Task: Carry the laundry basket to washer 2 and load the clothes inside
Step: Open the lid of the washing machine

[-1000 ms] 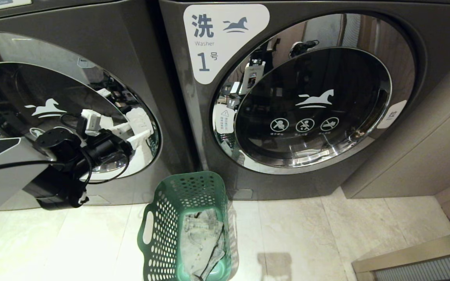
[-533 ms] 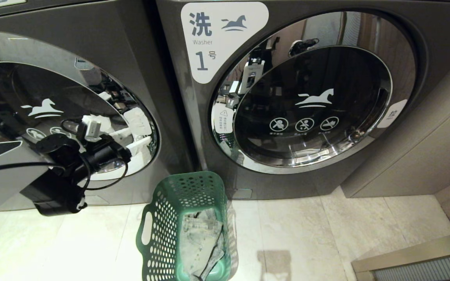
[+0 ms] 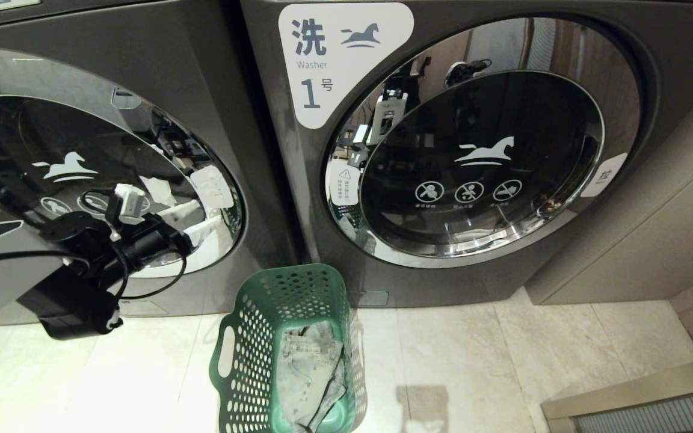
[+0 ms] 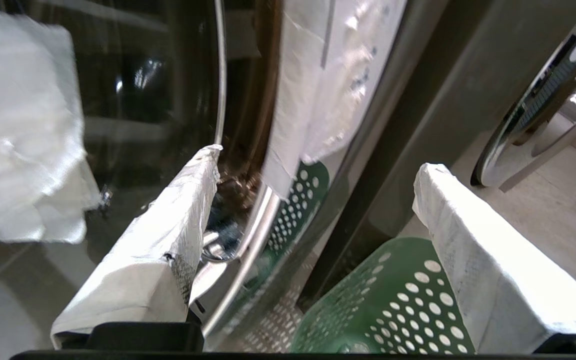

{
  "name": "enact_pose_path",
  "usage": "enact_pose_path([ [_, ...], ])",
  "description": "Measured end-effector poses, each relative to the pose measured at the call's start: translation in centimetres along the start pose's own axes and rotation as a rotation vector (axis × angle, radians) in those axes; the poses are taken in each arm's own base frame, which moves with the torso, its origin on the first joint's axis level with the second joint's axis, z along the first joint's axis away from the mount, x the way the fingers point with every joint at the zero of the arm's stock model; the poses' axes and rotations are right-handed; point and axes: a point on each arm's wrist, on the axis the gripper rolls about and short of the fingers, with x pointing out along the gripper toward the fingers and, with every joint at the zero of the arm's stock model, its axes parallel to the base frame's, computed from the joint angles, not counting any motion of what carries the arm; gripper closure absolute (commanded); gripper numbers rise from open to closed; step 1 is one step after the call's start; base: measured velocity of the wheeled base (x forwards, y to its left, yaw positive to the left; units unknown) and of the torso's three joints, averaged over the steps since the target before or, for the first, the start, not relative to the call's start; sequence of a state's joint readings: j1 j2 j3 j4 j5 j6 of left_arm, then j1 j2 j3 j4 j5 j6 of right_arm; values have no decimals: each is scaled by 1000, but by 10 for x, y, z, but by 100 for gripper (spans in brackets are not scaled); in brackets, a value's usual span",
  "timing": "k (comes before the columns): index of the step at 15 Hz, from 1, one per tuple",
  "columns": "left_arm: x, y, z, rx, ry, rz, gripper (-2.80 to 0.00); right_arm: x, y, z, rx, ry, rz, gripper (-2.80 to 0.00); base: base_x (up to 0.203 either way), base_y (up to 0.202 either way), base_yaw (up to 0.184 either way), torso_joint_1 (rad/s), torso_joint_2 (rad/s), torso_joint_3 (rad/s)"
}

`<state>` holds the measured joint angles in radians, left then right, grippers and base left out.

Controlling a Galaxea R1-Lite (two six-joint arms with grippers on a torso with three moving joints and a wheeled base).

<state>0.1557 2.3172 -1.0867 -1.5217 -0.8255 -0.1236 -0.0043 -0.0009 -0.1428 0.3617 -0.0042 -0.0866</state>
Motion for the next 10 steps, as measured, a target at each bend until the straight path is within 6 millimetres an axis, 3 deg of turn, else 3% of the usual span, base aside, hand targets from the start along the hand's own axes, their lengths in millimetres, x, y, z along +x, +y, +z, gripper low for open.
enact_pose_path([
  [10,12,-10,15,12,-34,-38,-280,0,0,0,0,0,1,0,0,0,0,0,0,0],
])
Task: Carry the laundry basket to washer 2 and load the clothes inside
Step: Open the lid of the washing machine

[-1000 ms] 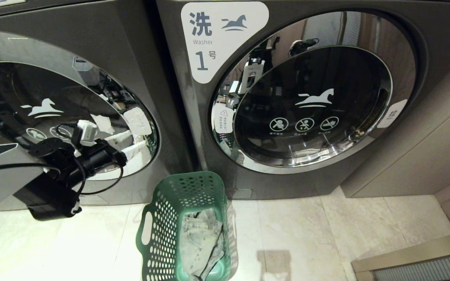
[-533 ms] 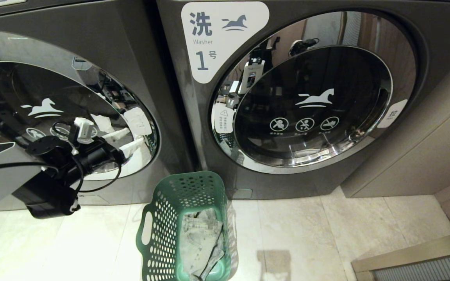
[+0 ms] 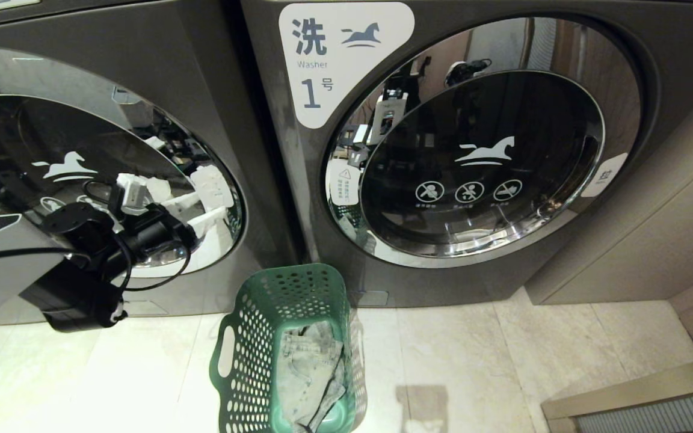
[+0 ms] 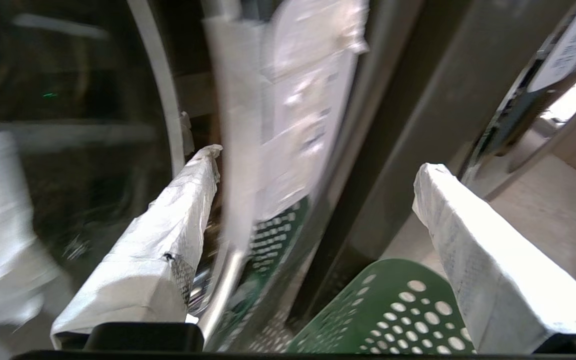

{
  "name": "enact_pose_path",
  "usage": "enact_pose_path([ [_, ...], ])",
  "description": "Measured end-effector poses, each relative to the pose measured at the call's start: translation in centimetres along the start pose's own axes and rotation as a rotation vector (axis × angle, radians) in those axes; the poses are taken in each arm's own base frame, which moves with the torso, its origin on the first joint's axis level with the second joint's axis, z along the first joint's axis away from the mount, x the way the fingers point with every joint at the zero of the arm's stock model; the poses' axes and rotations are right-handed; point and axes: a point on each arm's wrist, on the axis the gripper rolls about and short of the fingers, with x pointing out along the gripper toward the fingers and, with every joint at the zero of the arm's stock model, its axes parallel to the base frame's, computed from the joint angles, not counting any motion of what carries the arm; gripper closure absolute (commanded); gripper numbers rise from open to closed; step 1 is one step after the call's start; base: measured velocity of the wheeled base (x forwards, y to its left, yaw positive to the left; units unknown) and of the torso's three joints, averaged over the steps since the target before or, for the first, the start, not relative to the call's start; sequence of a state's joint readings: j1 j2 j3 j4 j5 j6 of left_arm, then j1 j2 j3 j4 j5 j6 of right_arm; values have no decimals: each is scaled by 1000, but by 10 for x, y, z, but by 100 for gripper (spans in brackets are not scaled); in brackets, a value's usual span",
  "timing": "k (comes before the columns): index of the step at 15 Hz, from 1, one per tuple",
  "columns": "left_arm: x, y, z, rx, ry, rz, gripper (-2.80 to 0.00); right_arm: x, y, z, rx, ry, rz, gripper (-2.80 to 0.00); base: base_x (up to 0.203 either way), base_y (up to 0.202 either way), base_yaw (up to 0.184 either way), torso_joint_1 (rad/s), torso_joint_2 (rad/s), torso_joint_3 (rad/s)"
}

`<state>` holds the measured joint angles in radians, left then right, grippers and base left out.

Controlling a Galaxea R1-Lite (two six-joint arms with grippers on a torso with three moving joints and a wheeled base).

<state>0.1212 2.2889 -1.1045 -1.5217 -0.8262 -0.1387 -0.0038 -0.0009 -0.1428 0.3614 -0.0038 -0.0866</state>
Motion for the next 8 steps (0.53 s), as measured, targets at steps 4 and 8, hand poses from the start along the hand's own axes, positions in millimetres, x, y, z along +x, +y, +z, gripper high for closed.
enact_pose_path([
  [4,8,-7,2,0,-10,-23,-280,0,0,0,0,0,-1,0,0,0,0,0,0,0],
  [8,15,-3,7,11,-37,-35,-280,0,0,0,0,0,0,0,0,0,0,0,0,0],
])
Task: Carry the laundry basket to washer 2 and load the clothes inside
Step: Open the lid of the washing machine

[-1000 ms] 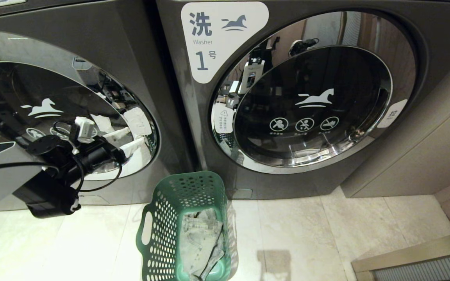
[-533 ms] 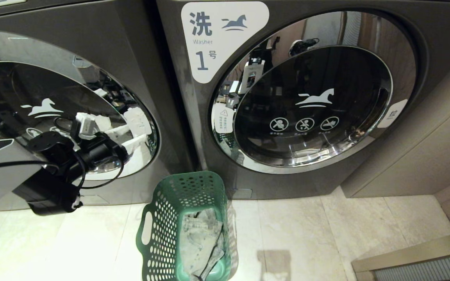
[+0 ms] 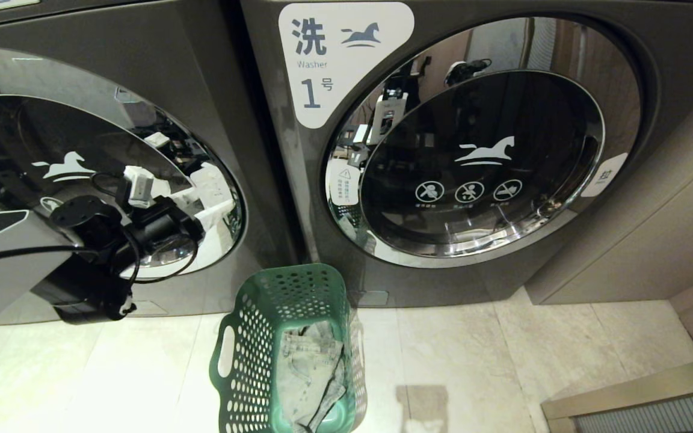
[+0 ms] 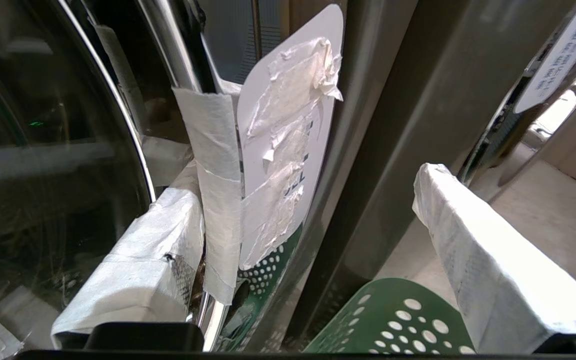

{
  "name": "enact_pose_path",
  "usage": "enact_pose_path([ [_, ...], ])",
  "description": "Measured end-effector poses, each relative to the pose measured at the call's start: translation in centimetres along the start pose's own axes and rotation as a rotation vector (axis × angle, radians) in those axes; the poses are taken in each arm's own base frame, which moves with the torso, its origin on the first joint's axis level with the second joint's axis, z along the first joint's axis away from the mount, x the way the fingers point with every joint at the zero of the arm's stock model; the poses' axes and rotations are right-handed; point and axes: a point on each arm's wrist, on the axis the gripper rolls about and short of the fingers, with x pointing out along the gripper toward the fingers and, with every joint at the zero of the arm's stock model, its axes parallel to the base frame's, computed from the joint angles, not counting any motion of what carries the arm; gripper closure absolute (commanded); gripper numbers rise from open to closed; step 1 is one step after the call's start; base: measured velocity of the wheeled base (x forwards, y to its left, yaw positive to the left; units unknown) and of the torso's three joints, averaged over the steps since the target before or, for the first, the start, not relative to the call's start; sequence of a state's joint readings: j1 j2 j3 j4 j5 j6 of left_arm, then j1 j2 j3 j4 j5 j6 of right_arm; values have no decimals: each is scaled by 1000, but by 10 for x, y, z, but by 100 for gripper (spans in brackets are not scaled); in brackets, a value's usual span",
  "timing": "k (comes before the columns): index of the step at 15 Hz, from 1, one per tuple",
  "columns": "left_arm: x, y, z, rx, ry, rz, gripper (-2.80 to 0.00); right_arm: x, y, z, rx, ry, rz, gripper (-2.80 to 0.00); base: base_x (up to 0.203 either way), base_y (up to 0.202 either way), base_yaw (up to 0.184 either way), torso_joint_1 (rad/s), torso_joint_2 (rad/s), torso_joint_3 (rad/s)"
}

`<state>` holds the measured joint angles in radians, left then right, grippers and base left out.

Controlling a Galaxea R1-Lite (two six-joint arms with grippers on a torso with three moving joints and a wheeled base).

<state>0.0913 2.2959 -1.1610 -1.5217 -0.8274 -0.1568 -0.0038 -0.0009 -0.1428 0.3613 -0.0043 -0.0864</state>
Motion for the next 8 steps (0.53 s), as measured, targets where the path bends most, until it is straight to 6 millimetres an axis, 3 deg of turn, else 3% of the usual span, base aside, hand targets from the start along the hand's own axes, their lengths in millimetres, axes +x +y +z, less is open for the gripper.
enact_pose_path([
  [8,4,9,-7,-29,14,-162,-280,0,0,0,0,0,0,0,0,0,0,0,0,0],
])
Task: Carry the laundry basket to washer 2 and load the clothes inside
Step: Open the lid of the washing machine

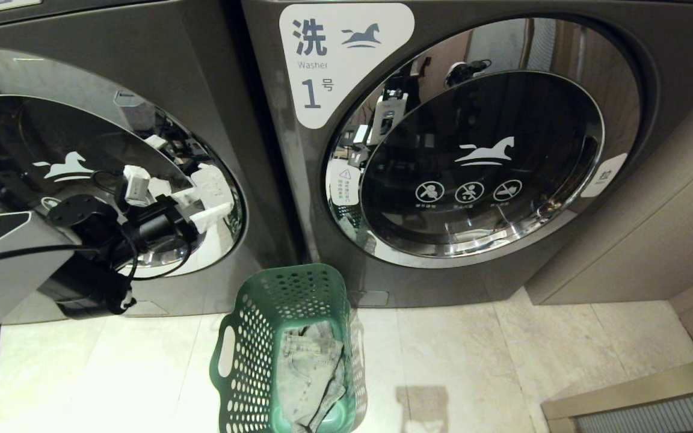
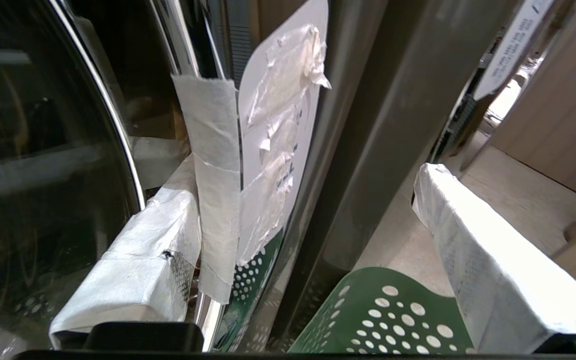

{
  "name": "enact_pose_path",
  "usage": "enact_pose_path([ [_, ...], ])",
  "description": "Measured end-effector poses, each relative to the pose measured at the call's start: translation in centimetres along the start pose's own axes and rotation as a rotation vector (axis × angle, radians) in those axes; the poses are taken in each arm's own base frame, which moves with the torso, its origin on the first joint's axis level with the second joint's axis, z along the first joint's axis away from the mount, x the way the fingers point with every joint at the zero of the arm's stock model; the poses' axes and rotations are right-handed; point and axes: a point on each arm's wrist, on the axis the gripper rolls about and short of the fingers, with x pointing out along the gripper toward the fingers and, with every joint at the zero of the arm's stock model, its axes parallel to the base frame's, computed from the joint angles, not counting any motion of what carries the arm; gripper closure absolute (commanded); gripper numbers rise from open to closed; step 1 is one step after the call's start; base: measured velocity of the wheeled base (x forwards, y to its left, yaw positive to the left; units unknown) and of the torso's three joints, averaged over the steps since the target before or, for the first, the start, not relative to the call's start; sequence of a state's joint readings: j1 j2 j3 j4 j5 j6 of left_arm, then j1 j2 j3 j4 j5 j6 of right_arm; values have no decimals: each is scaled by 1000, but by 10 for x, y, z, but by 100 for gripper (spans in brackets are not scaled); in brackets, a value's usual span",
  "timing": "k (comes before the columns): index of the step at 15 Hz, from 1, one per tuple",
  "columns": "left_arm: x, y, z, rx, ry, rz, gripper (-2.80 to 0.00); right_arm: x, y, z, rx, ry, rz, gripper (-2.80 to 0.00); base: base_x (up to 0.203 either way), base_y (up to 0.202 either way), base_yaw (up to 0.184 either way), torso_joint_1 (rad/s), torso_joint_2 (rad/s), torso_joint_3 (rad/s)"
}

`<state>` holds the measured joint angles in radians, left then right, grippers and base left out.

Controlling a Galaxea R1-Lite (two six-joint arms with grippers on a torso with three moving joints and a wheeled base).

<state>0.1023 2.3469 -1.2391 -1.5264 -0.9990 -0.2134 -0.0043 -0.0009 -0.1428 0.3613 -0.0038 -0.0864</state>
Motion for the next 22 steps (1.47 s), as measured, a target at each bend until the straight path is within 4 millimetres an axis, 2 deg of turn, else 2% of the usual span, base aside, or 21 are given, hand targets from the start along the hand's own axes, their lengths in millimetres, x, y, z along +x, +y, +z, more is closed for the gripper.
enact_pose_path([
  [4,-4,1,-6,-10,29,-86,-280,0,0,0,0,0,0,0,0,0,0,0,0,0],
  [11,-29,12,-4,-5,80,-205,-280,0,0,0,0,0,0,0,0,0,0,0,0,0],
  [22,-24,14,-10,11,75,-209,-280,0,0,0,0,0,0,0,0,0,0,0,0,0],
])
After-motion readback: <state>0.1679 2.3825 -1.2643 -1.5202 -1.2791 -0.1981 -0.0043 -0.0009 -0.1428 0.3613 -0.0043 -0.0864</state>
